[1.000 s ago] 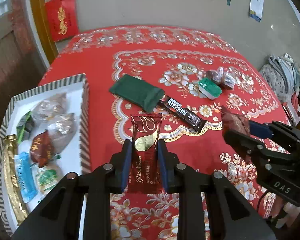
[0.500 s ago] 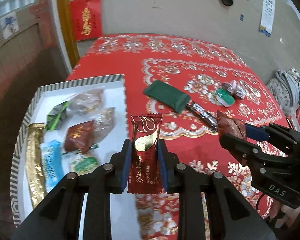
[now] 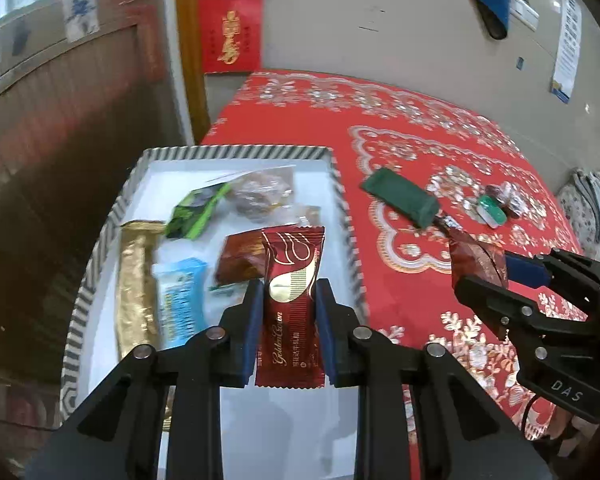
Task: Organize snacks
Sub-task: 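Carry the red chocolate bar and red-brown candy over the white box with both tools, then open both tools to drop the chocolate bar and candy into the box, then move both tools toward the green pouch and Nescafe bar on the tablecloth, then grasp the dark green pouch with the left tool while the right tool grasps the Nescafe stick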
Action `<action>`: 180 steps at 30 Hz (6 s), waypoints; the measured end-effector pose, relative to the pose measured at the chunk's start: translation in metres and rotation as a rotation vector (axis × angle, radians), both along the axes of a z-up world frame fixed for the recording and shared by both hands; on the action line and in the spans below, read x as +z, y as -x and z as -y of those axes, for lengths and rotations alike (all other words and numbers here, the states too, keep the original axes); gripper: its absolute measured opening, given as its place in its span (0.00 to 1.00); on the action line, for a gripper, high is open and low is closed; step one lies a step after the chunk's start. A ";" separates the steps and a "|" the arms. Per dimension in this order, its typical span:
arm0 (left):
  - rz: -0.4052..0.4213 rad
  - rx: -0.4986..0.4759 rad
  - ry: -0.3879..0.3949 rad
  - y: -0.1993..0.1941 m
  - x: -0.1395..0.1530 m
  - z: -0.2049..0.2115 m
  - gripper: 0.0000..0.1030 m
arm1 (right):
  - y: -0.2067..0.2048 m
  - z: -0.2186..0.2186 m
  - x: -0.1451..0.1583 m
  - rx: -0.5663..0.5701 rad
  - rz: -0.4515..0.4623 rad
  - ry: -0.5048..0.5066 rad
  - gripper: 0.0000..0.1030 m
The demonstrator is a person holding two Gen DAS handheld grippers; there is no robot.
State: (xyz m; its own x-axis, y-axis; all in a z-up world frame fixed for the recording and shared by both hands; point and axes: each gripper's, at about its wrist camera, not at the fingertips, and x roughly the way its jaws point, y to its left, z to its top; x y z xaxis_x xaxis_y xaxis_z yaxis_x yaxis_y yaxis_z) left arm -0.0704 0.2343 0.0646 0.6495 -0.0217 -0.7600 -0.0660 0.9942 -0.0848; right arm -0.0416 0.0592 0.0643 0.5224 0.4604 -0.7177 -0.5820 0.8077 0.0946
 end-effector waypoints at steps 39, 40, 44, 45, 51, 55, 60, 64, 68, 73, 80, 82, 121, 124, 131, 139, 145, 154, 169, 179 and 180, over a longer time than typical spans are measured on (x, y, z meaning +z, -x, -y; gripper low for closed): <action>-0.058 0.120 0.041 0.001 -0.038 -0.069 0.23 | 0.033 -0.121 -0.046 0.249 -0.099 0.100 0.39; -0.060 0.121 0.042 0.001 -0.038 -0.069 0.23 | 0.032 -0.122 -0.047 0.250 -0.101 0.098 0.40; -0.069 0.136 0.059 -0.001 -0.040 -0.071 0.26 | 0.030 -0.121 -0.050 0.262 -0.133 0.069 0.41; -0.072 0.137 0.058 -0.002 -0.041 -0.071 0.26 | 0.030 -0.121 -0.050 0.262 -0.138 0.067 0.42; -0.060 0.156 0.056 -0.001 -0.037 -0.070 0.63 | 0.030 -0.110 -0.039 0.246 -0.136 0.021 0.53; -0.043 0.151 0.030 0.000 -0.030 -0.061 0.74 | 0.026 -0.087 -0.027 0.207 -0.129 -0.037 0.64; -0.032 0.139 0.028 -0.001 -0.023 -0.049 0.74 | 0.019 -0.060 -0.018 0.156 -0.122 -0.074 0.64; -0.029 0.134 0.032 -0.003 -0.019 -0.038 0.74 | 0.014 -0.039 -0.012 0.107 -0.096 -0.072 0.69; -0.022 0.115 0.028 -0.006 -0.014 -0.021 0.74 | 0.009 -0.019 -0.011 0.051 -0.072 -0.065 0.74; -0.019 0.071 0.028 -0.013 -0.008 0.005 0.74 | 0.001 0.016 -0.011 -0.029 -0.056 -0.067 0.75; -0.024 0.020 0.029 -0.027 0.001 0.039 0.74 | -0.010 0.071 -0.014 -0.131 -0.058 -0.064 0.77; -0.027 0.012 0.029 -0.032 0.004 0.049 0.74 | -0.013 0.088 -0.015 -0.160 -0.064 -0.066 0.77; -0.202 0.175 0.243 -0.172 -0.048 0.102 0.65 | -0.042 0.211 -0.035 -0.292 -0.132 -0.177 0.79; -0.206 0.164 0.263 -0.165 -0.047 0.096 0.65 | -0.043 0.203 -0.036 -0.276 -0.134 -0.165 0.79; -0.220 0.167 0.270 -0.167 -0.047 0.095 0.61 | -0.051 0.175 -0.032 -0.227 -0.130 -0.122 0.79; -0.226 0.191 0.256 -0.183 -0.047 0.105 0.64 | -0.049 0.169 -0.030 -0.221 -0.131 -0.127 0.79; -0.216 0.138 0.178 -0.176 -0.048 0.108 0.62 | -0.049 0.174 -0.031 -0.223 -0.135 -0.140 0.79; -0.244 0.131 0.153 -0.171 -0.048 0.098 0.47 | -0.052 0.175 -0.033 -0.231 -0.142 -0.163 0.79; -0.247 0.049 0.084 -0.179 -0.048 0.102 0.41 | -0.074 0.124 -0.033 -0.141 -0.121 -0.059 0.79; -0.181 -0.002 0.131 -0.148 -0.026 0.088 0.41 | -0.102 0.079 -0.047 -0.051 -0.102 0.039 0.78; -0.173 -0.003 0.134 -0.145 -0.023 0.085 0.41 | -0.105 0.075 -0.049 -0.046 -0.100 0.049 0.76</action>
State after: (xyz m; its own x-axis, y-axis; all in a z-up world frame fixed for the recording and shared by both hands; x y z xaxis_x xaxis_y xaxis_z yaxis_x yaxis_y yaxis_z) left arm 0.0750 0.1489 0.0411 0.5092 -0.1315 -0.8505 -0.0882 0.9751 -0.2036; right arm 0.0629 -0.0153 0.0155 0.4665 0.4006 -0.7886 -0.5336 0.8385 0.1103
